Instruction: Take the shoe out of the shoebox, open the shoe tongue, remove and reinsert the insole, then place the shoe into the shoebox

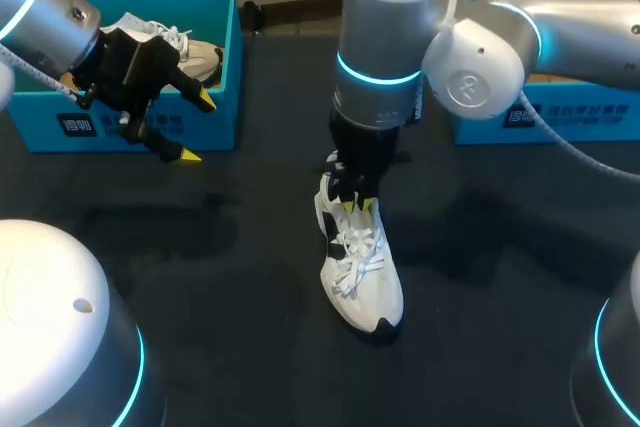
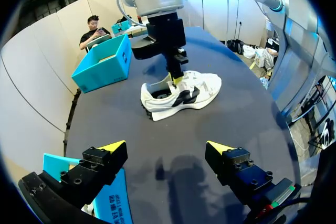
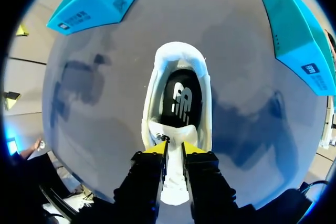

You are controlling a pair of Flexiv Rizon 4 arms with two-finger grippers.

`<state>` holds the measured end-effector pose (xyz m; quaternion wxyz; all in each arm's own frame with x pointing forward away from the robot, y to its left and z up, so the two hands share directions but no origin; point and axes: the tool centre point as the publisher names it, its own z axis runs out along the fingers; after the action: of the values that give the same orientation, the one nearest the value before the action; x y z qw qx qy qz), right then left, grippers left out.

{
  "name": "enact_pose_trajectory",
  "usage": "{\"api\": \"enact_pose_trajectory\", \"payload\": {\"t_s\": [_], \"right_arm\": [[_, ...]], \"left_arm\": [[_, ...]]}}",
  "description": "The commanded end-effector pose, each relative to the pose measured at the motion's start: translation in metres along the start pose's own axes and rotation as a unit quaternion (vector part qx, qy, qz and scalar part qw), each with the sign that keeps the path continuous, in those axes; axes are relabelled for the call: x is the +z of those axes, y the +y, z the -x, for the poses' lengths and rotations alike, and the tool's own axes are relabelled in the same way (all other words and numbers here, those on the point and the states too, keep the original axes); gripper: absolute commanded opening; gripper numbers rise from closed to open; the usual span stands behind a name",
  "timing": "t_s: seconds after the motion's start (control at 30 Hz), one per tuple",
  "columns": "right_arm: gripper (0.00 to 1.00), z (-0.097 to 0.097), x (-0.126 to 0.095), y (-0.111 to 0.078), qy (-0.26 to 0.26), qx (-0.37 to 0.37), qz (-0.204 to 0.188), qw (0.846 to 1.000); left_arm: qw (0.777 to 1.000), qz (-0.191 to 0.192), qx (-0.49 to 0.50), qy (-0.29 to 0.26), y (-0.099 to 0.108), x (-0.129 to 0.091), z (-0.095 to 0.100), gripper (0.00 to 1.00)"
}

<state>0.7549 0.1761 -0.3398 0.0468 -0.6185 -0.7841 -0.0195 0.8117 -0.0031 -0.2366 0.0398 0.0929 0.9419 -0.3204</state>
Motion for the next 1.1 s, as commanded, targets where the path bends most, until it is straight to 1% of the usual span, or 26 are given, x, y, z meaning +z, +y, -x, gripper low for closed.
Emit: {"api": "enact_pose_trajectory", "payload": {"t_s": [0.03,0.1,0.2,0.27,0.37,0.4,0.43,0.47,0.5,0.53,0.57,0.93,0.97,1.0,1.03,1.07,1.1], "right_arm": [[0.19,0.001,-0.002,0.003,0.000,-0.004,0.000,1.000],[0.19,0.002,-0.008,0.003,-0.006,-0.008,0.004,1.000],[0.24,0.004,-0.020,0.005,-0.010,-0.025,0.014,1.000],[0.27,0.005,-0.025,0.008,-0.012,-0.063,0.023,0.998],[0.36,0.006,-0.028,0.013,-0.007,-0.124,0.022,0.992],[0.39,0.006,-0.029,0.015,-0.018,-0.150,0.017,0.988],[0.44,0.006,-0.031,0.016,-0.042,-0.175,0.001,0.984],[0.47,0.006,-0.033,0.019,-0.055,-0.198,0.006,0.979],[0.48,0.006,-0.035,0.020,-0.053,-0.210,0.018,0.976],[0.53,0.006,-0.037,0.021,-0.055,-0.217,0.029,0.974],[1.00,0.006,-0.037,0.021,-0.055,-0.217,0.029,0.974],[1.00,0.006,-0.037,0.021,-0.055,-0.217,0.029,0.974],[1.00,0.007,-0.036,0.025,-0.059,-0.265,0.023,0.962],[1.00,0.007,-0.037,0.028,-0.070,-0.294,0.025,0.953],[1.00,0.008,-0.037,0.030,-0.071,-0.323,0.024,0.943],[1.00,0.009,-0.038,0.034,-0.070,-0.359,0.019,0.931],[1.00,0.009,-0.039,0.036,-0.080,-0.376,0.013,0.923]], "left_arm": [[1.000,0.001,0.000,0.000,0.000,0.000,-0.001,1.00],[1.000,0.001,0.000,0.000,0.000,0.000,-0.001,1.00],[1.000,0.001,0.000,0.000,0.000,0.000,-0.001,1.00],[1.000,0.001,0.000,0.000,0.000,0.000,-0.001,1.00],[1.000,0.001,0.000,0.000,0.000,0.000,-0.001,1.00],[1.000,0.001,0.000,0.000,0.000,0.000,-0.001,1.00],[1.000,0.001,0.000,0.000,0.000,0.000,-0.001,1.00],[1.000,0.001,0.000,0.000,0.000,0.000,-0.001,1.00],[1.000,0.001,0.000,0.000,0.000,0.000,-0.001,1.00],[1.000,0.001,0.000,0.000,0.000,0.000,-0.001,1.00],[1.000,0.001,0.000,0.000,0.000,0.000,-0.001,1.00],[1.000,0.001,0.000,0.000,0.000,0.000,-0.001,1.00],[1.000,0.001,0.000,0.000,0.000,0.000,-0.001,1.00],[1.000,0.001,0.000,0.000,0.000,0.000,-0.001,1.00],[1.000,0.001,0.000,0.000,0.000,0.000,-0.001,1.00],[1.000,0.001,0.000,0.000,0.000,0.000,-0.001,1.00],[1.000,0.001,0.000,0.000,0.000,0.000,-0.001,1.00]]}}
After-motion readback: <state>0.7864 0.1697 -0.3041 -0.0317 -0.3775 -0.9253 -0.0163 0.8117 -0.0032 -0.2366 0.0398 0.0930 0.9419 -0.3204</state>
